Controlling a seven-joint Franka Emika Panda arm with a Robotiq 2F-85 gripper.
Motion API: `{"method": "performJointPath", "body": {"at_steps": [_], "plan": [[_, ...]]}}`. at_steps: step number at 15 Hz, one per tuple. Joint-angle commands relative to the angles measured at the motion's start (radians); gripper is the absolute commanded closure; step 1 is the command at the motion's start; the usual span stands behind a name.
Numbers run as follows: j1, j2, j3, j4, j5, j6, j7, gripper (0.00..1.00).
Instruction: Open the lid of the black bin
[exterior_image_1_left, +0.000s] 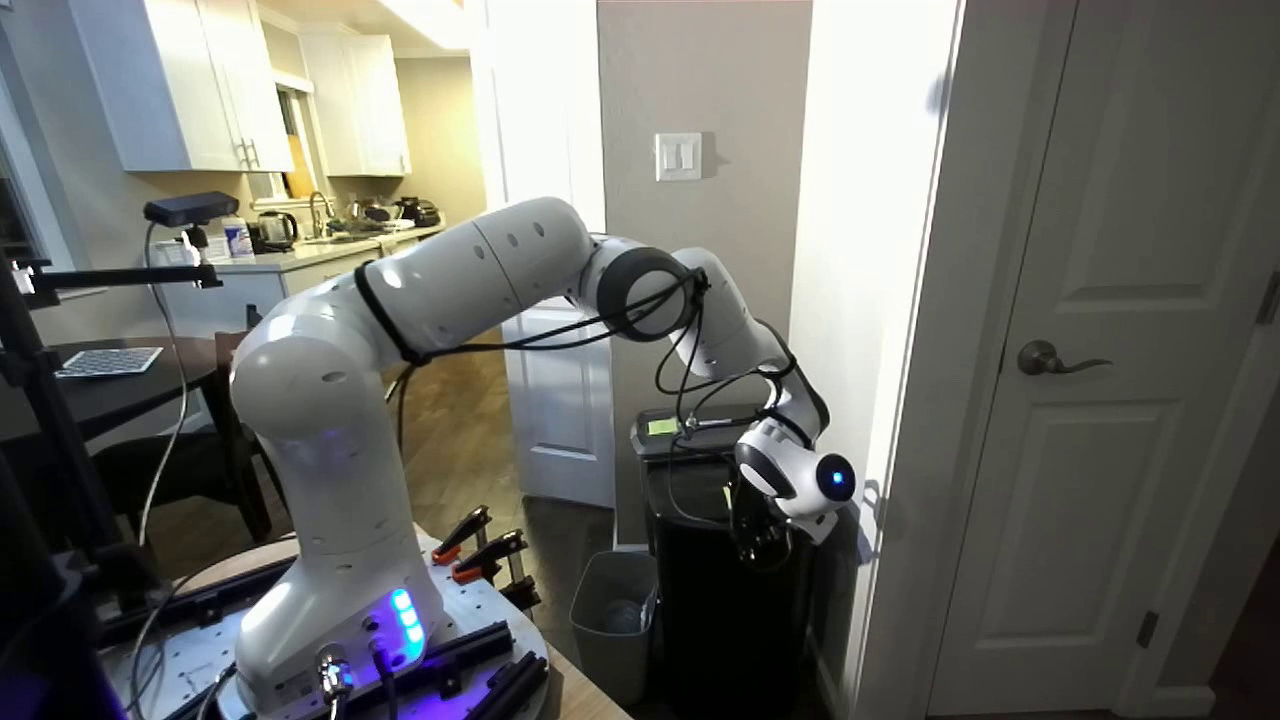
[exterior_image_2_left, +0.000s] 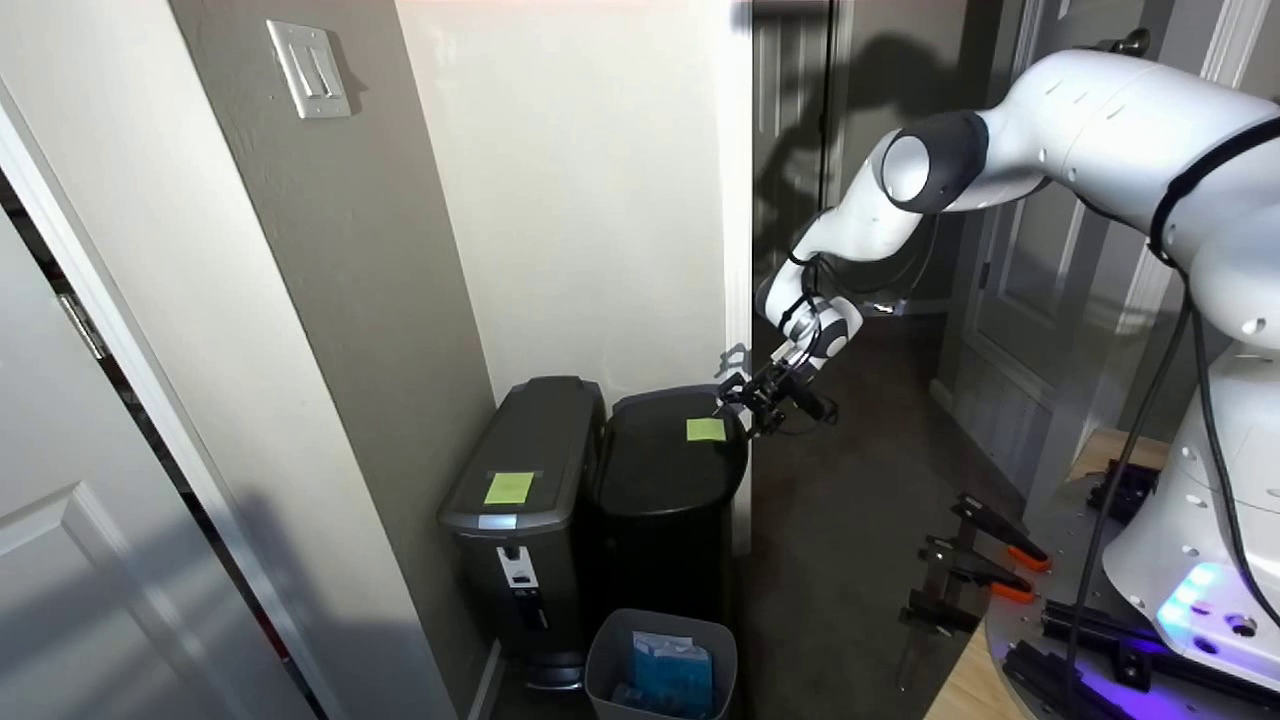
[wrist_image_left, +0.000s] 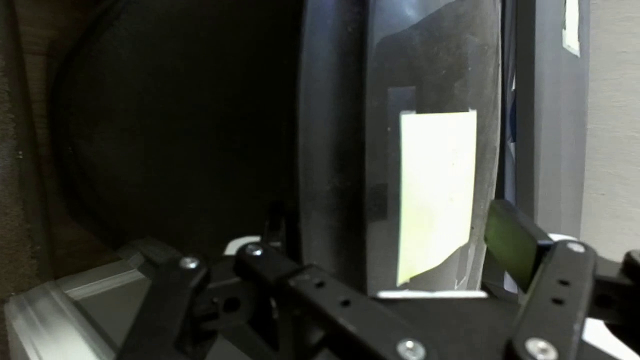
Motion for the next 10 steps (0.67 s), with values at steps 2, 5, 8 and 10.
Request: {"method": "performJointPath", "body": {"at_steps": [2, 5, 8, 10], "plan": [[-0.01, -0.106, 0.004, -0.122, 0.056, -0.013, -0.086, 0.0], [-0.002, -0.15, -0.005, -0.17, 0.071, -0.009, -0.111, 0.0], [0.009, -0.199, -0.012, -0.219, 0.079, -0.005, -0.126, 0.0], [0.018, -0.228, -0.019, -0.243, 0.076, -0.008, -0.128, 0.0]]}}
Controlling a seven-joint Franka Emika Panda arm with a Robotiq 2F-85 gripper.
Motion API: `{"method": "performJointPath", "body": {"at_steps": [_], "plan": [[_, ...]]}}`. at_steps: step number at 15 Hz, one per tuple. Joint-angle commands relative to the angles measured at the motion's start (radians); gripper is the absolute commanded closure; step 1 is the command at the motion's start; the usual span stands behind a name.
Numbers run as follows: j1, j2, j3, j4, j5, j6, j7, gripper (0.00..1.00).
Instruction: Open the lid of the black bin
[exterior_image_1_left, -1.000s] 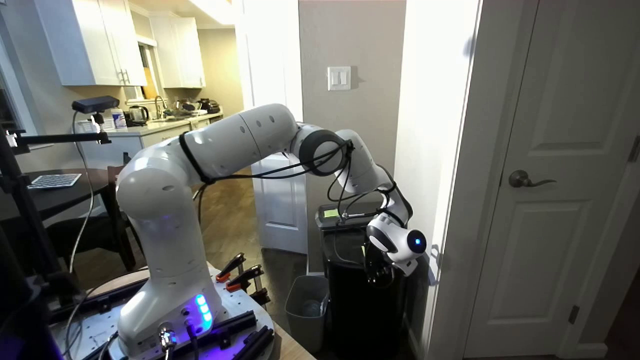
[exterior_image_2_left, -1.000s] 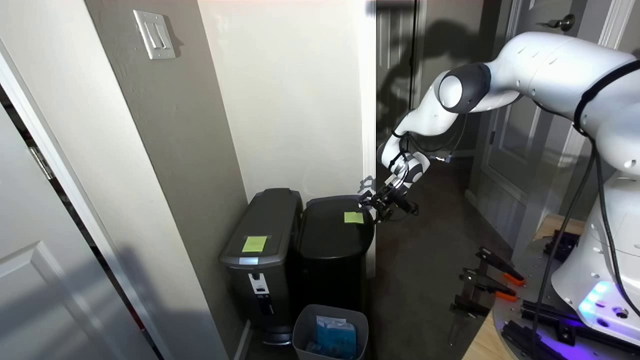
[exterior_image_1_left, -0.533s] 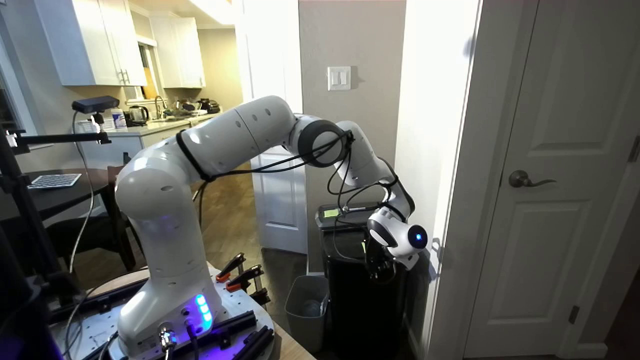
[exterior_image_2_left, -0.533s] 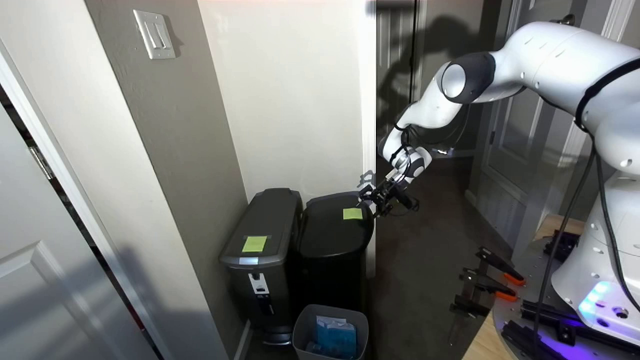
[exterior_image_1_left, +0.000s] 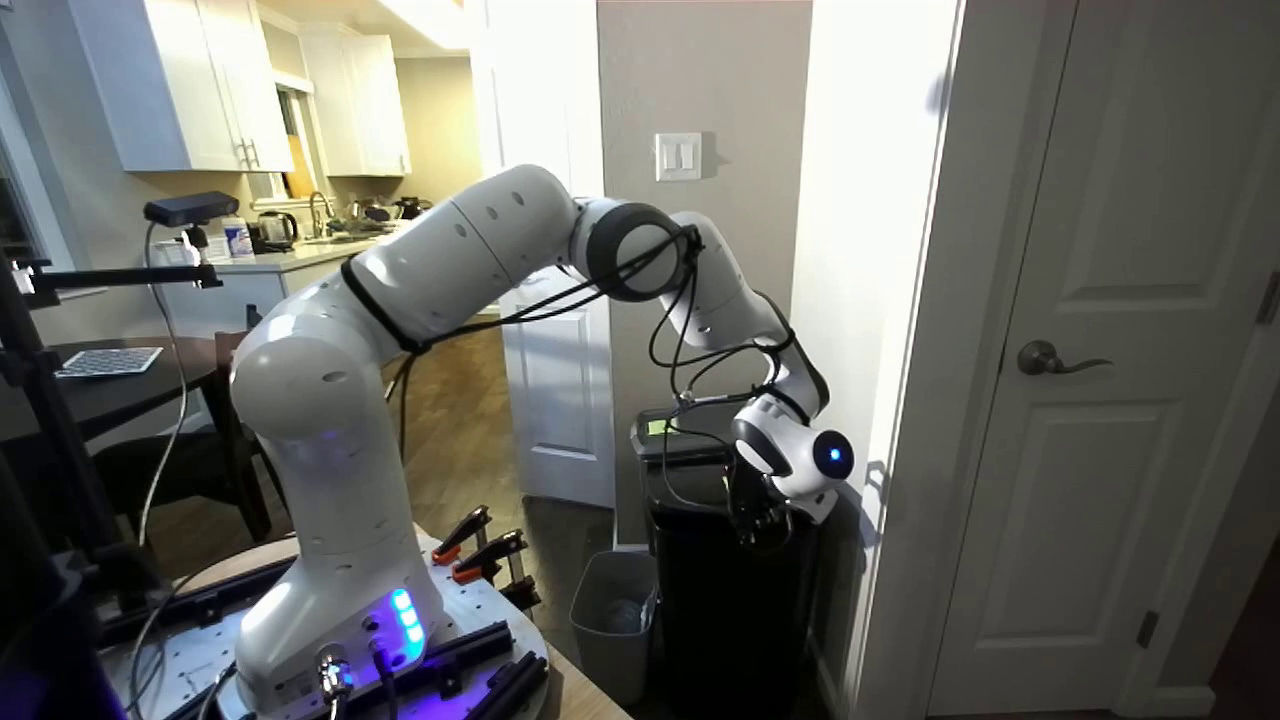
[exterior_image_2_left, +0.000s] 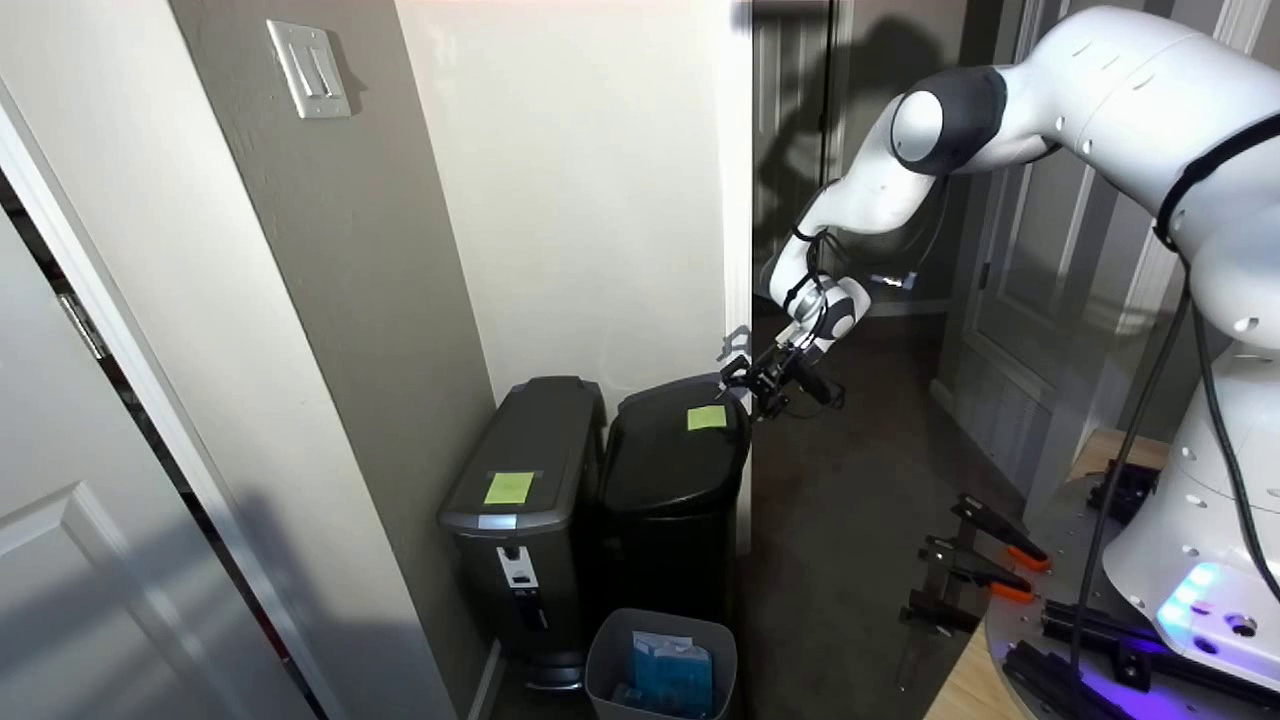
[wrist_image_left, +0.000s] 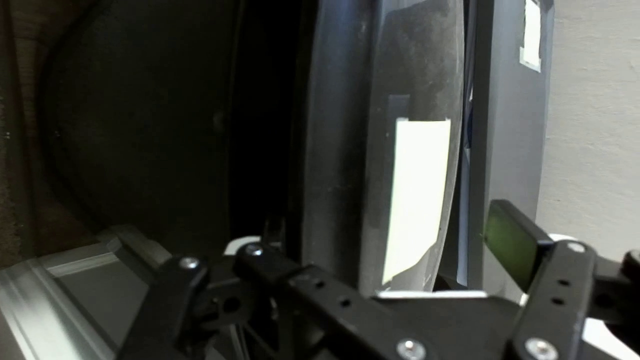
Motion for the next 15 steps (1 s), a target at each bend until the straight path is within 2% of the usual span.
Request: {"method": "performJointPath", "body": {"at_steps": [1, 7, 15], "plan": [[0.018, -0.1, -0.011, -0.108, 0.041, -0.01, -0.05, 0.0], [0.037, -0.168, -0.011, -0.159, 0.047, -0.015, -0.065, 0.0], [0.097, -0.271, -0.017, -0.239, 0.034, -0.004, -0.091, 0.0]]}}
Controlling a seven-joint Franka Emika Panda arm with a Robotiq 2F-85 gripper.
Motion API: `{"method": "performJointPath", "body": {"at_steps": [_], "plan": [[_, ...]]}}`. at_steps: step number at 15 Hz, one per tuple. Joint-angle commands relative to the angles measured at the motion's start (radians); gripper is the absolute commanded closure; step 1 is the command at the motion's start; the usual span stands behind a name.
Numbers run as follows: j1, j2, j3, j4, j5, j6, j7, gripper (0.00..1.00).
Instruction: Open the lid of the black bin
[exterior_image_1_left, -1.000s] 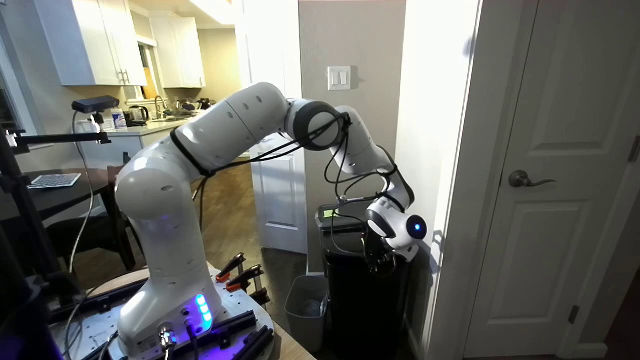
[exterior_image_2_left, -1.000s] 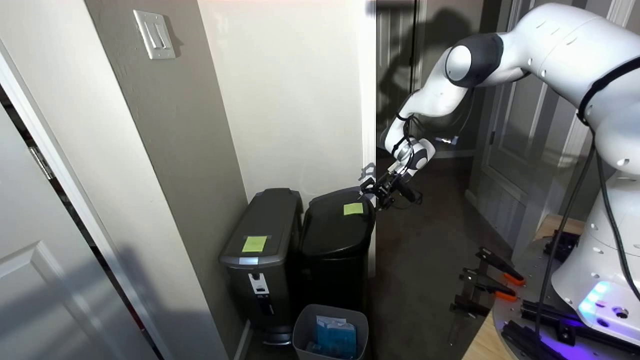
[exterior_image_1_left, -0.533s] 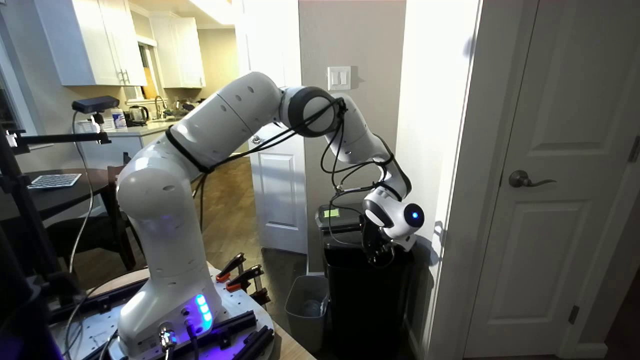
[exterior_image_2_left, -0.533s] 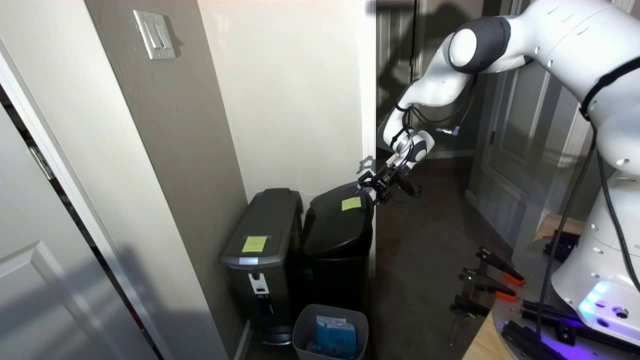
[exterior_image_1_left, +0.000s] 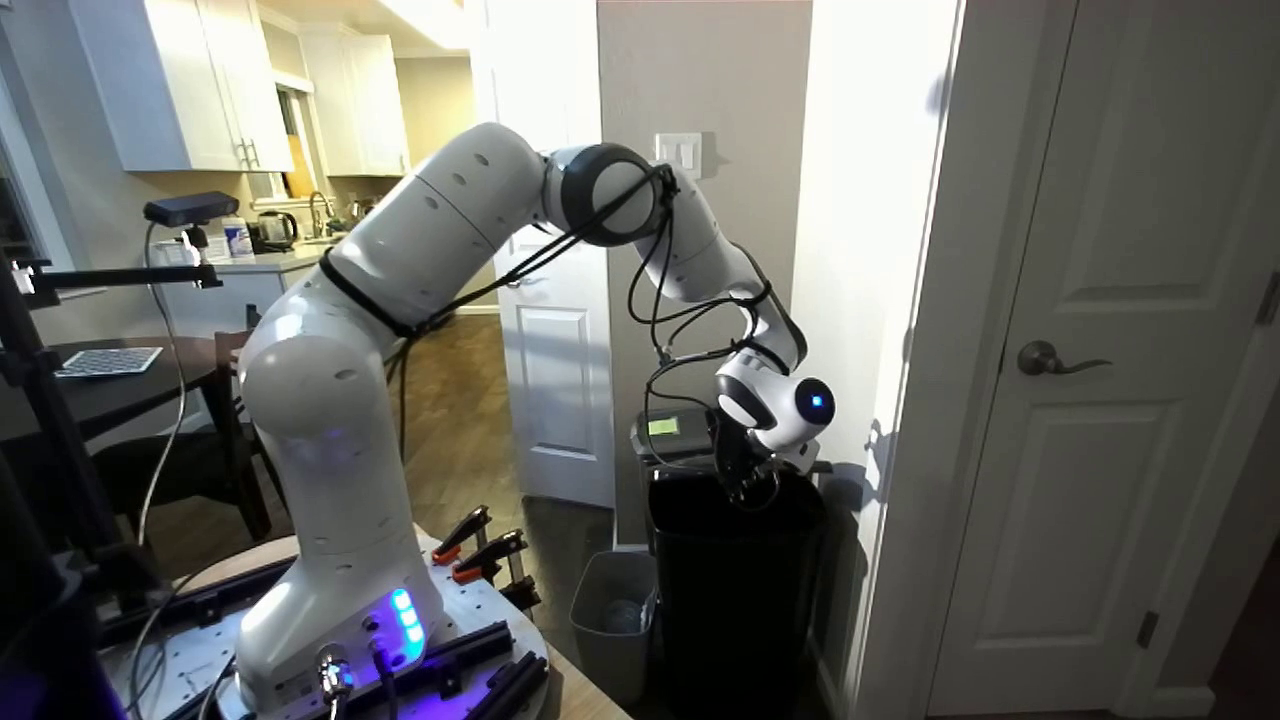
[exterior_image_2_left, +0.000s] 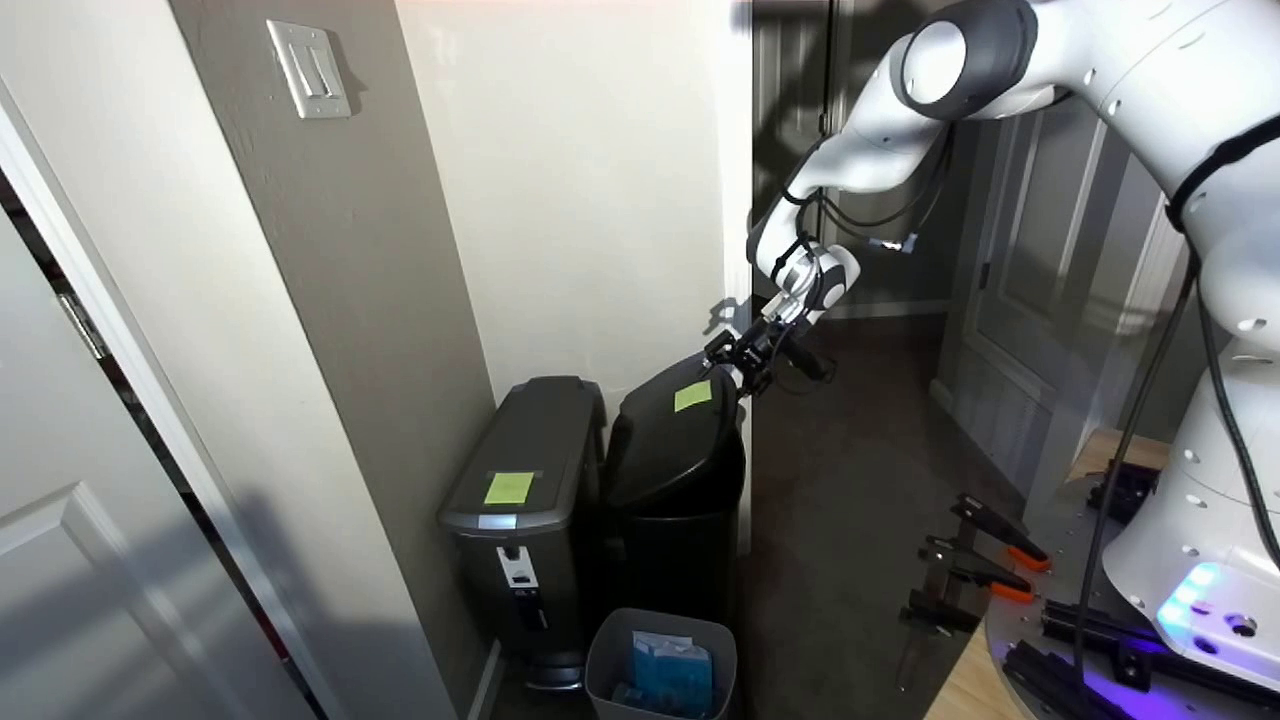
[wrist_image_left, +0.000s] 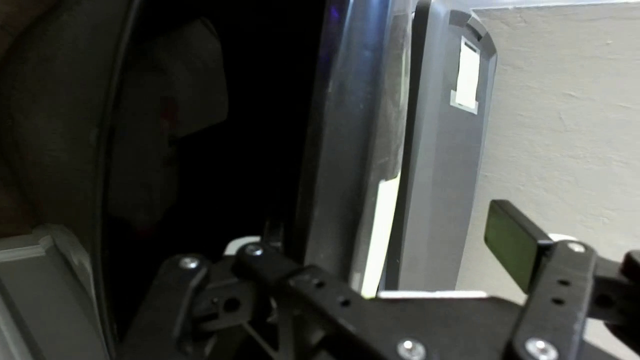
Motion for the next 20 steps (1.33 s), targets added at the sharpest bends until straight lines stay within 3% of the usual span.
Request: {"method": "performJointPath", "body": {"at_steps": [1, 14, 20], "plan": [[0.038, -0.091, -0.014, -0.093, 0.03, -0.005, -0.05, 0.0], [0.185, -0.172, -0.056, -0.061, -0.045, 0.089, 0.069, 0.0], [0.23, -0.14, -0.027, 0.029, -0.086, 0.09, 0.169, 0.0]]}}
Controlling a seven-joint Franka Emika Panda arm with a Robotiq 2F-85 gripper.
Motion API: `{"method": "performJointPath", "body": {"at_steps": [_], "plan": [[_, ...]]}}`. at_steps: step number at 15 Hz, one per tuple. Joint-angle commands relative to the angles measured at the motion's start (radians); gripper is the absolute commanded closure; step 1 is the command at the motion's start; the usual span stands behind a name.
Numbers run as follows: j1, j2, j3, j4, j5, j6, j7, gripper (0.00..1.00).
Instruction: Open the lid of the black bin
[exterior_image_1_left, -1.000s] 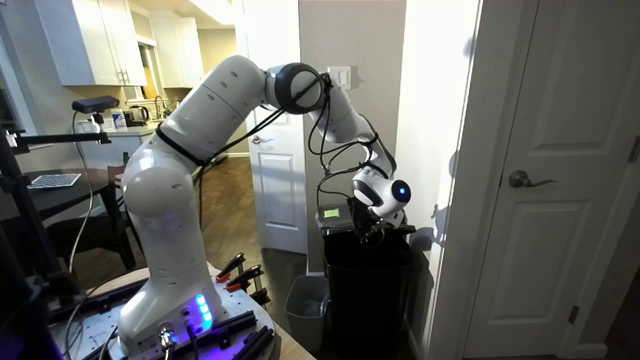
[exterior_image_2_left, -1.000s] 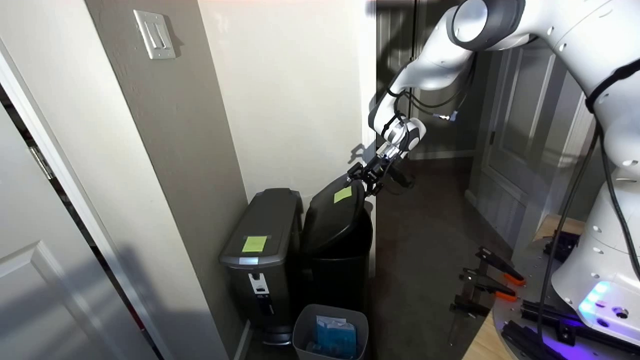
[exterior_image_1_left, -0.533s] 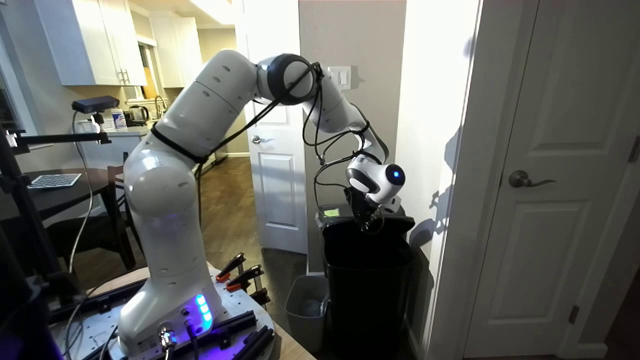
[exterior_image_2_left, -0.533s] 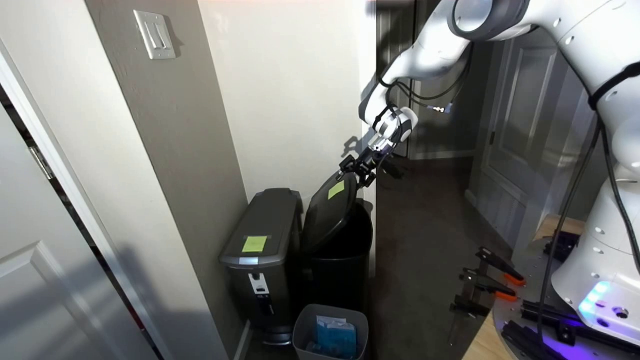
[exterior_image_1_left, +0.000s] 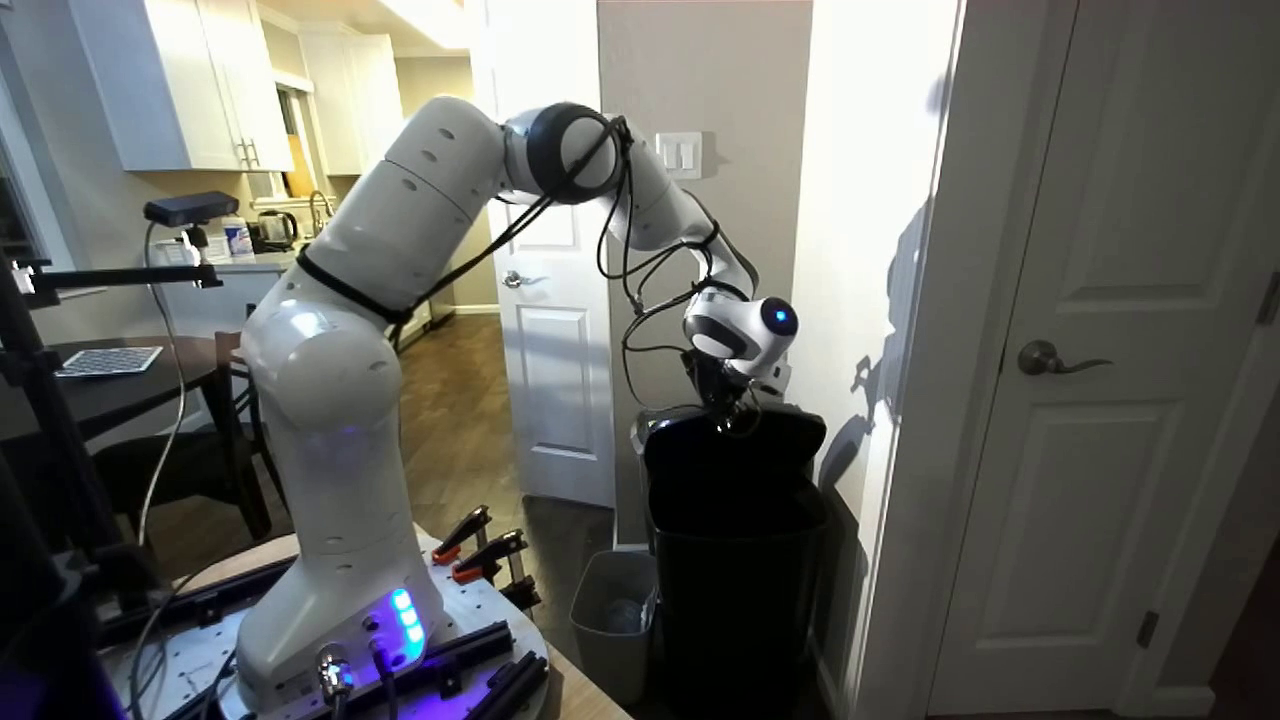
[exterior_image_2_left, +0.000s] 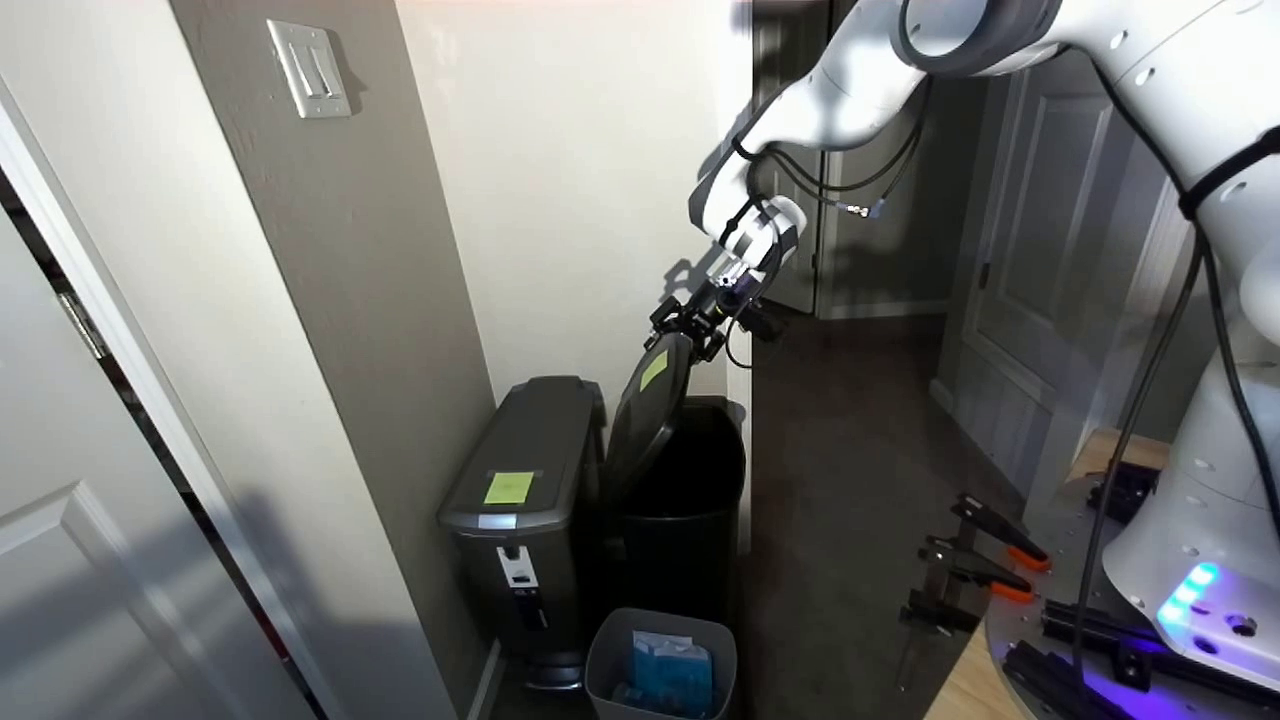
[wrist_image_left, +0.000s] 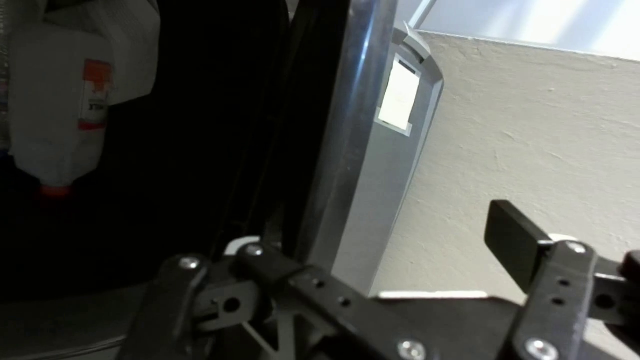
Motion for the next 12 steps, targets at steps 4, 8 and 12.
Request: {"method": "performJointPath", "body": {"at_steps": [4, 8, 12], "plan": [[0.036, 0.016, 0.041, 0.083, -0.01, 0.011, 0.12, 0.0], [0.051, 0.031, 0.058, 0.128, -0.013, 0.016, 0.157, 0.0], [0.068, 0.054, 0.072, 0.171, -0.048, -0.027, 0.206, 0.0]]}}
